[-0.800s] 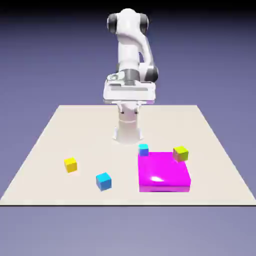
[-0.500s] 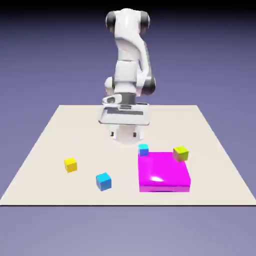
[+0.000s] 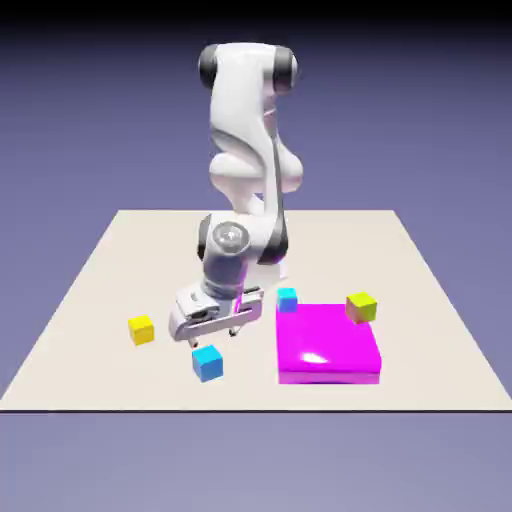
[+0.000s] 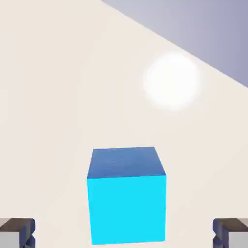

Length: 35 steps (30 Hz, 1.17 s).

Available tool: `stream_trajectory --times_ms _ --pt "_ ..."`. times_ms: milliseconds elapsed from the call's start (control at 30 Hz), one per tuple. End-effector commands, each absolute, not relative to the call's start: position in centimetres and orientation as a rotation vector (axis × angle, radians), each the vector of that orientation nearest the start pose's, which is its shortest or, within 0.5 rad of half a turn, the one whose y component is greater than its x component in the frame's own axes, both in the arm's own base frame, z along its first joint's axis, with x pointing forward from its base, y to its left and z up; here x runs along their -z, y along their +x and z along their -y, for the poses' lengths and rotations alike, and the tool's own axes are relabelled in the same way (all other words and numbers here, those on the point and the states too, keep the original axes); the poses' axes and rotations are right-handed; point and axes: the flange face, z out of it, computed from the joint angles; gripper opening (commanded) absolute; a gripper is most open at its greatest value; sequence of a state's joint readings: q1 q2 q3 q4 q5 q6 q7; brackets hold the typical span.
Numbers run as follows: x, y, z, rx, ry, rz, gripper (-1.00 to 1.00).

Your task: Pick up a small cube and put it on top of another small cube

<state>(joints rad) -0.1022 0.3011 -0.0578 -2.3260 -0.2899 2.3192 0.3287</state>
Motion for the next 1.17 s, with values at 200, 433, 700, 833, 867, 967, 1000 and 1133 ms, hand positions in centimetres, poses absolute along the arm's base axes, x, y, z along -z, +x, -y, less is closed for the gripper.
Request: stream_trajectory --times_ms 200,433,700,833,867,967,1000,1133 --pt "-12.2 46.3 9.3 -0.486 -3.301 -0.427 -1.00" --pt "-19.9 45.9 14.6 -0.510 -3.133 -0.986 -1.00" --pt "-22.8 37.4 28.7 -0.540 -2.237 -2.177 -1.00" --pt "-24.1 32.2 33.8 -0.545 -1.670 -2.518 -1.00" --pt "-24.1 32.2 33.8 -0.545 -1.669 -2.518 -1.00" --pt "-18.7 31.7 32.5 -0.545 -1.669 -2.516 -1.00" --pt "-17.4 31.5 32.1 -0.545 -1.668 -2.518 -1.00" --pt "-21.0 32.0 33.0 -0.545 -1.670 -2.514 1.00"
